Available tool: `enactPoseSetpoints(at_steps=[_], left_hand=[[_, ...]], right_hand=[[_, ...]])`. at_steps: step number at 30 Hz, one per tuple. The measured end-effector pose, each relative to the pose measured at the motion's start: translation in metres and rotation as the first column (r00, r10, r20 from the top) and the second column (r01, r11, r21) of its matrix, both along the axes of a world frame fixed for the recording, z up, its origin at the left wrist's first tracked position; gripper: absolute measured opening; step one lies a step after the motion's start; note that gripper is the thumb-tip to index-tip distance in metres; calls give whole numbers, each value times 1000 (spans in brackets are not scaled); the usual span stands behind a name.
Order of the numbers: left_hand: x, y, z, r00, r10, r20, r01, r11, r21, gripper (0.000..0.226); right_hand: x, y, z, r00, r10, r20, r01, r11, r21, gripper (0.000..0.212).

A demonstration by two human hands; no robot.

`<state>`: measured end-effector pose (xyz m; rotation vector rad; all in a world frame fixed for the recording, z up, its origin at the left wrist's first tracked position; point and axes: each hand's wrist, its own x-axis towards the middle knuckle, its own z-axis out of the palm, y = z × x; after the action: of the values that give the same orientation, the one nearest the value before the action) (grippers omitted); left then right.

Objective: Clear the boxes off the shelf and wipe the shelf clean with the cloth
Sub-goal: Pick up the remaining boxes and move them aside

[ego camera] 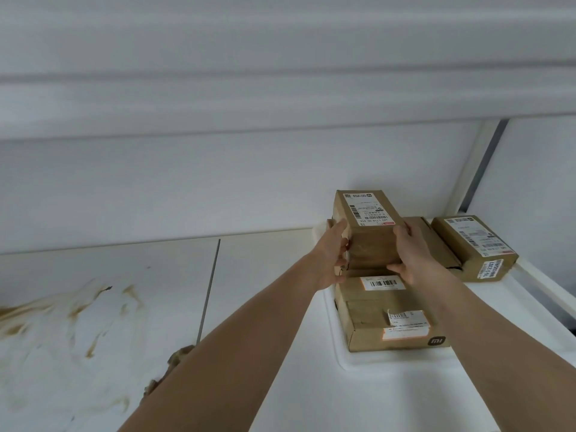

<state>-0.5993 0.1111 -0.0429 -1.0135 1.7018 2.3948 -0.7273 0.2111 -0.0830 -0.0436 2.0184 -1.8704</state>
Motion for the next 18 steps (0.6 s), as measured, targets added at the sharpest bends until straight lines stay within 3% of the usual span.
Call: enactPoseSetpoints(at_steps=[3, 8, 12, 15, 18], left_hand=[[1, -2, -2, 1000, 7, -12, -7, 1000, 10, 66], [10, -12, -1, 999, 34, -31, -34, 999, 1, 52], [31, -29, 4, 997, 72, -17, -72, 996, -54, 42], [57, -44, 8, 990, 142, 12, -139, 979, -148, 33], [86, -63, 12, 983, 185, 24, -174, 956, -235, 39]], right_hand=[[0, 0, -2, 999, -19, -49, 21, 999, 46, 44], [5, -4, -1, 892, -69, -447, 229, 921, 315, 50], [27, -20, 12, 782, -13, -624, 216, 944, 250, 45], [54, -41, 21, 784, 15, -620, 123, 976, 178, 42], [85, -67, 23, 788, 56, -613, 49, 987, 152, 40]])
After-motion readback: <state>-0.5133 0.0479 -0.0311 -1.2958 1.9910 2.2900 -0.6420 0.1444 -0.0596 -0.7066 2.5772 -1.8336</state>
